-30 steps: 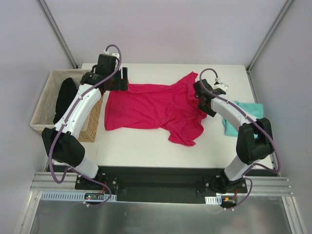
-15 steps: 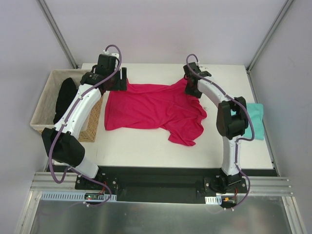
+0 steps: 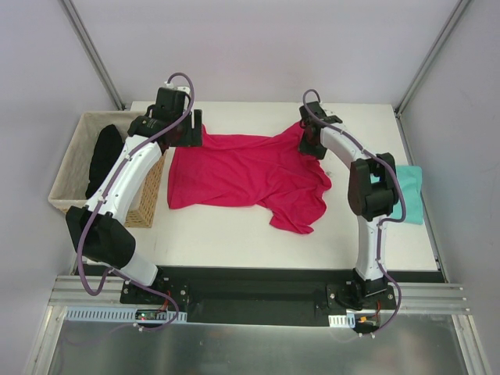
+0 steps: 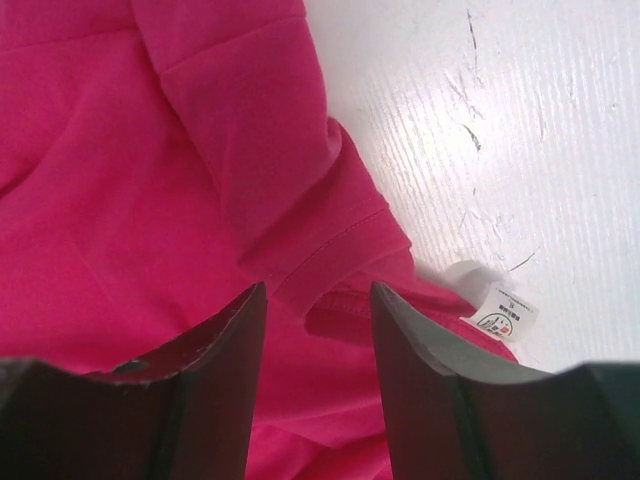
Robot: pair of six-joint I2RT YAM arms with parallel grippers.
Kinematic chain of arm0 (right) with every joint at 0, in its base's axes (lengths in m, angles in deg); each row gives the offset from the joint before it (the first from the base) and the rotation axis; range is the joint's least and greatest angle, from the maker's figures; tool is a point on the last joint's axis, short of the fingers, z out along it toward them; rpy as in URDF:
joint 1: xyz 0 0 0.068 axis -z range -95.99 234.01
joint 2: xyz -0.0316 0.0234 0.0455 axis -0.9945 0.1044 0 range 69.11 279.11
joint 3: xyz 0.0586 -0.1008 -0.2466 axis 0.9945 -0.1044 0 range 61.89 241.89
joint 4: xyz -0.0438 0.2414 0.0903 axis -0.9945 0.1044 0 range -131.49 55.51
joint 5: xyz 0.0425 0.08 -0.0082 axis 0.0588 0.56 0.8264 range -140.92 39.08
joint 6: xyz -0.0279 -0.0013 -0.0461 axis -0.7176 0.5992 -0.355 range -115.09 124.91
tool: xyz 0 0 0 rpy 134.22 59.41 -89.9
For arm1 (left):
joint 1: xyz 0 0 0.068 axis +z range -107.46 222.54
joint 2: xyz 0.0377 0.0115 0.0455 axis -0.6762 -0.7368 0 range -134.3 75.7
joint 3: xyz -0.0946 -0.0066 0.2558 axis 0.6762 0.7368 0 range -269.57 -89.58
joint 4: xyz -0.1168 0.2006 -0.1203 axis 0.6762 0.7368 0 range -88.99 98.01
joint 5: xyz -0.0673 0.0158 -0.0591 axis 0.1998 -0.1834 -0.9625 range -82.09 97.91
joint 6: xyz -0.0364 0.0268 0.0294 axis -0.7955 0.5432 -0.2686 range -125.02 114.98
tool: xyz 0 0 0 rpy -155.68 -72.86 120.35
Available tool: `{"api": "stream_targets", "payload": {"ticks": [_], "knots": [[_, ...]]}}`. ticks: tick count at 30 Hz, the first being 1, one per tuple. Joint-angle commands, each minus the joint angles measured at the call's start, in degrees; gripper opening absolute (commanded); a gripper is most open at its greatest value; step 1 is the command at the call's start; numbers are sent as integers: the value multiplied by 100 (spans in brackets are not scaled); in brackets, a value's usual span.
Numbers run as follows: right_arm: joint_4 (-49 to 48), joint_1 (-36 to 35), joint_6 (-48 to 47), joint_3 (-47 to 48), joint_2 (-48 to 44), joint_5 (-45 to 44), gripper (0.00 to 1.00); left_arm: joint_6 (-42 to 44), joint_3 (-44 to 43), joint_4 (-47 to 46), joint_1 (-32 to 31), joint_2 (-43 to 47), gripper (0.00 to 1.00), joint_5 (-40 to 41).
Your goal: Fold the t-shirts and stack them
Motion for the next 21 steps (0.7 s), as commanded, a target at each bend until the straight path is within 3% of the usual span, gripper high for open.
{"api": "stream_targets", "payload": {"ticks": [1,9,11,14,21], "knots": [[-181,61,-40,-204,-257,263,49,75,-141,109,-51,163,71,135],[-322,96,-75,-187,-29,518,50,40,-88,162,-51,198,71,232],[-331,105,-110,-125,6,562,47,31,-88,180,-51,198,71,240],[-340,123,-145,-64,68,615,33,23,-114,188,-51,190,71,258],[-357,193,-127,-134,68,685,32,14,-150,215,-51,181,71,276]]}}
